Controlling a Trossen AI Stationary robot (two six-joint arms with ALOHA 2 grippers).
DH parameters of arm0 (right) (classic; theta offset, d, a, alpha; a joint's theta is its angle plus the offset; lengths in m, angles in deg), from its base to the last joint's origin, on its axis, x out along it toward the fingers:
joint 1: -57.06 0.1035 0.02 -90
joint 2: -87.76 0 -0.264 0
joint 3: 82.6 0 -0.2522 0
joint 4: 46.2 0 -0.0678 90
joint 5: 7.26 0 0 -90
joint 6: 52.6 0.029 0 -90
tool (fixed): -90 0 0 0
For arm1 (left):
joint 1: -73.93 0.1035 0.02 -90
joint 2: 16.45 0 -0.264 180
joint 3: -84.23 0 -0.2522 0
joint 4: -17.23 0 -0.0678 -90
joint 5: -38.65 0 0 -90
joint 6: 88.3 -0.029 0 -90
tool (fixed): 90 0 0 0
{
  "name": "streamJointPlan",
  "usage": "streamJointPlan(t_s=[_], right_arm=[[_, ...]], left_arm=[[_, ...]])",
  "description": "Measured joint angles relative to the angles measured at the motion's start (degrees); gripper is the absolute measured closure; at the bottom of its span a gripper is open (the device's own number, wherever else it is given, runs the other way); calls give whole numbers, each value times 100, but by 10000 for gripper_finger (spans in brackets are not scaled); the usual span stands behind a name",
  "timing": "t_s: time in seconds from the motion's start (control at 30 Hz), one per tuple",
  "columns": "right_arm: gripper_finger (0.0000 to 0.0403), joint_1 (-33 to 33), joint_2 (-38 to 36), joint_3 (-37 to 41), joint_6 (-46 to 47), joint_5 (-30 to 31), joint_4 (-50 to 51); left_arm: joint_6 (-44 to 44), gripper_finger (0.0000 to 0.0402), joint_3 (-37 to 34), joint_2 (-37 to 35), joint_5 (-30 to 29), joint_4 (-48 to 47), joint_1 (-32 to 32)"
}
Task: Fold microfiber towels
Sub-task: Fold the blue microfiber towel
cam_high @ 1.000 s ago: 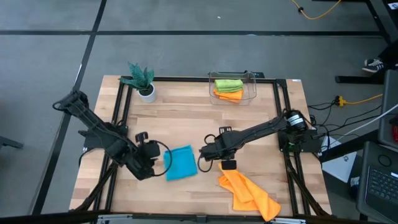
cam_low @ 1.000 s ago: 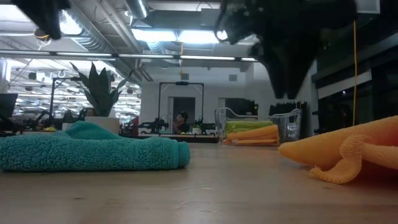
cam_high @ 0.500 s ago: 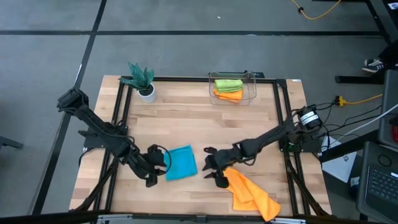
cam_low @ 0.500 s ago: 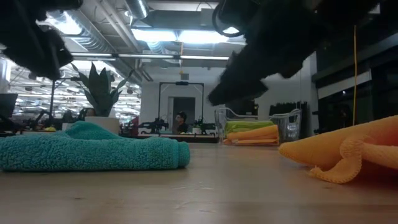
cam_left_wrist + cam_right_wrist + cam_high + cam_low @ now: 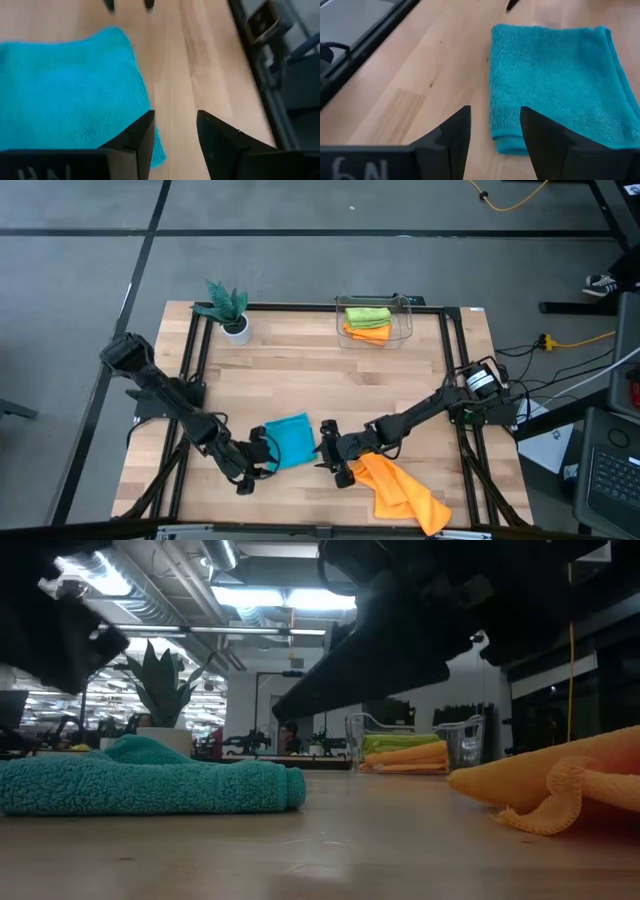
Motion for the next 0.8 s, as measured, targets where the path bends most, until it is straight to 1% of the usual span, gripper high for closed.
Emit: streamJointPlan(t_s=[0.1,0.27,0.4,0.47,0.6,0.73,0.8], right_arm=[[230,0,21,-2,17,0,-27],[230,-13,104,0,-10,37,-85],[230,-13,160,-2,71,105,-227],[230,-28,201,-13,206,105,-248],[230,-28,254,-17,176,114,-270],[230,-28,264,-15,47,471,-333],[230,-31,264,-15,-118,490,-466]], left_arm=[[139,256,52,154,-3,-12,-38],[153,237,131,172,-70,12,-38],[156,225,131,324,-71,10,-70],[150,224,131,430,-72,0,-128],[144,226,131,563,-71,2,-169],[158,226,131,624,-86,2,-165],[161,226,131,626,-84,5,-156]])
